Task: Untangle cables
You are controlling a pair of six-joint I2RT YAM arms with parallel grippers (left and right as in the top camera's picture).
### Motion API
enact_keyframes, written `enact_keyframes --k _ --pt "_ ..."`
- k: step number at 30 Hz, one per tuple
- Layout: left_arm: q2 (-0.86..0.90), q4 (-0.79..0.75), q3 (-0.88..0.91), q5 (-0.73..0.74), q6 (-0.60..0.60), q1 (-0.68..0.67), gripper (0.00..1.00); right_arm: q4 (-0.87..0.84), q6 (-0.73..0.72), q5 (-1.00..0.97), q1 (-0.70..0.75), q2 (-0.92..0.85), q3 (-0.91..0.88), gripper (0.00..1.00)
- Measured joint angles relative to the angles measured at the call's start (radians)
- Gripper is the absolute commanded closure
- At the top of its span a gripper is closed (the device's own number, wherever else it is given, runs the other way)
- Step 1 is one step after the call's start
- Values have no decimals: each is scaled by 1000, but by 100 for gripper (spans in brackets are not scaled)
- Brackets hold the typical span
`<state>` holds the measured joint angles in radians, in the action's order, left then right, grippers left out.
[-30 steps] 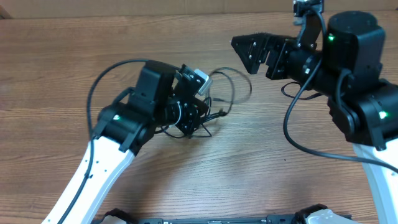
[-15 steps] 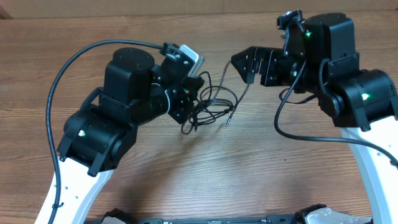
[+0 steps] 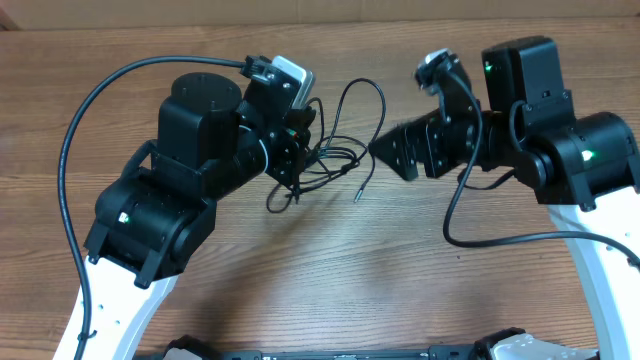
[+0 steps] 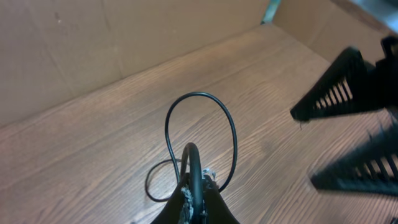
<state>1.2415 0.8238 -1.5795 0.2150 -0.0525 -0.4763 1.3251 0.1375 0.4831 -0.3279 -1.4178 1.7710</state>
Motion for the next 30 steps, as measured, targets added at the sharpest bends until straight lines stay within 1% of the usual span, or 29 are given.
enact_keyframes --k 3,4,5,10,14,19,22,30 --pt "0 -1 -16 -6 -53 0 96 11 129 50 0 0 -20 15" --pt "0 -1 -26 -7 -73 1 96 11 199 78 0 0 -36 15" --pt "0 -1 -36 -7 -93 1 96 11 220 87 0 0 -41 15" --pt "0 38 -107 0 -184 5 96 4 472 169 0 -1 -73 15" --pt "0 90 -160 19 -243 6 96 -47 603 211 0 -11 -77 15" --pt "0 148 -192 41 -312 6 96 -107 717 248 0 -60 -77 15" --pt "0 151 -195 59 -342 6 96 -115 763 280 0 -100 -77 15" --pt "0 147 -235 94 -384 6 96 -108 812 391 0 -165 -78 15"
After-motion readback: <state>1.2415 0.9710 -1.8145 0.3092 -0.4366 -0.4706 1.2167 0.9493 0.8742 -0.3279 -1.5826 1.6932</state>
